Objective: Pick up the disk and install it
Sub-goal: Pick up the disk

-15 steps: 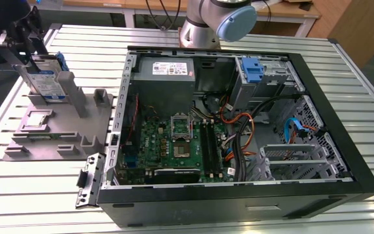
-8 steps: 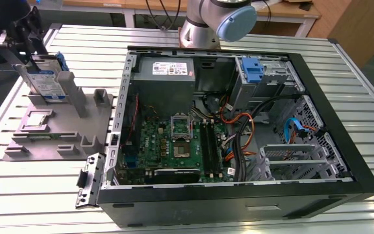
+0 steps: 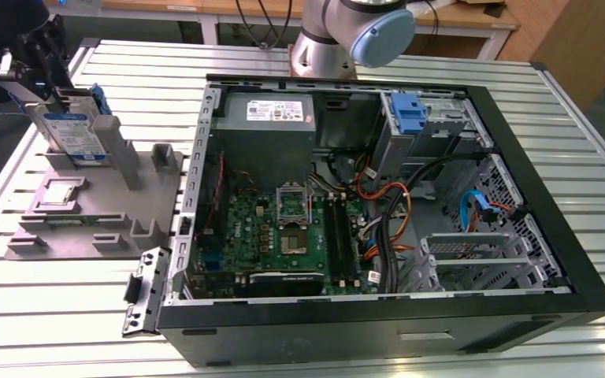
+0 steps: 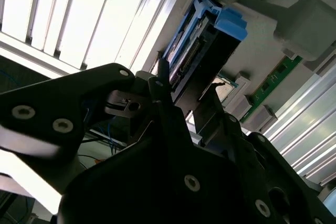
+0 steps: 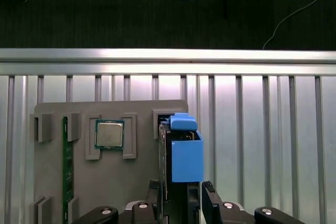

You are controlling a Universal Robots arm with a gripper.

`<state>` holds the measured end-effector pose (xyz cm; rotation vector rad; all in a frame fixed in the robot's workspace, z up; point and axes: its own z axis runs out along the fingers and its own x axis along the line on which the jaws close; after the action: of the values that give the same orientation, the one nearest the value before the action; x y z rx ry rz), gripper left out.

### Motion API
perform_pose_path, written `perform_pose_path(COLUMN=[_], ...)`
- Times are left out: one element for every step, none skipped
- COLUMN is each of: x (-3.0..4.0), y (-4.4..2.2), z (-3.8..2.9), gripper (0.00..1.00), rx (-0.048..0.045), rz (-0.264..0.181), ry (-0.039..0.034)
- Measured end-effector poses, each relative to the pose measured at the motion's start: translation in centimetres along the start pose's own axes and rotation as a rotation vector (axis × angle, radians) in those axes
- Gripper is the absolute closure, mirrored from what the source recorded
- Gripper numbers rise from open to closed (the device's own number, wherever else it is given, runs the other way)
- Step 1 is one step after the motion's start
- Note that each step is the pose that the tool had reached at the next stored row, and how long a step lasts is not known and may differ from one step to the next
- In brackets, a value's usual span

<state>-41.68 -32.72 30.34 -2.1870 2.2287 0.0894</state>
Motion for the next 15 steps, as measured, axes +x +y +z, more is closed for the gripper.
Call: perform_pose_path(x=[0.00,0.00,0.00,0.00,0.00,-0.01,0.00,0.00,0.00,0.00,0.00,0.02,0.05,0.08,0.09], y=[0.00,0.00,0.00,0.00,0.00,0.00,0.00,0.00,-0.01,0.00,-0.01,-0.01,-0.03,-0.03,-0.03], z=[0.00,0.00,-0.01,-0.01,-0.02,-0.02,-0.02,-0.01,-0.01,-0.01,-0.01,-0.01,-0.01,-0.01,-0.01], gripper=[0.55,0.55,0.55,0.55,0.55,0.55,0.55,0.55,0.55,0.55,0.55,0.55,0.55,0.55,0.55], rx=[0.0000,0.0001,0.0000,-0.0009,-0.0060,-0.0101,-0.0107,-0.0112,-0.0116,-0.0122,-0.0123,-0.0124,-0.0123,-0.0124,-0.0123], rz=[0.000,0.000,0.000,0.000,0.000,0.001,0.001,0.001,0.001,0.001,0.001,0.001,0.001,0.001,0.001], ry=[0.0000,0.0000,0.0000,-0.0001,0.0002,0.0003,0.0003,0.0002,0.0002,0.0002,0.0002,0.0002,0.0002,0.0002,0.0002])
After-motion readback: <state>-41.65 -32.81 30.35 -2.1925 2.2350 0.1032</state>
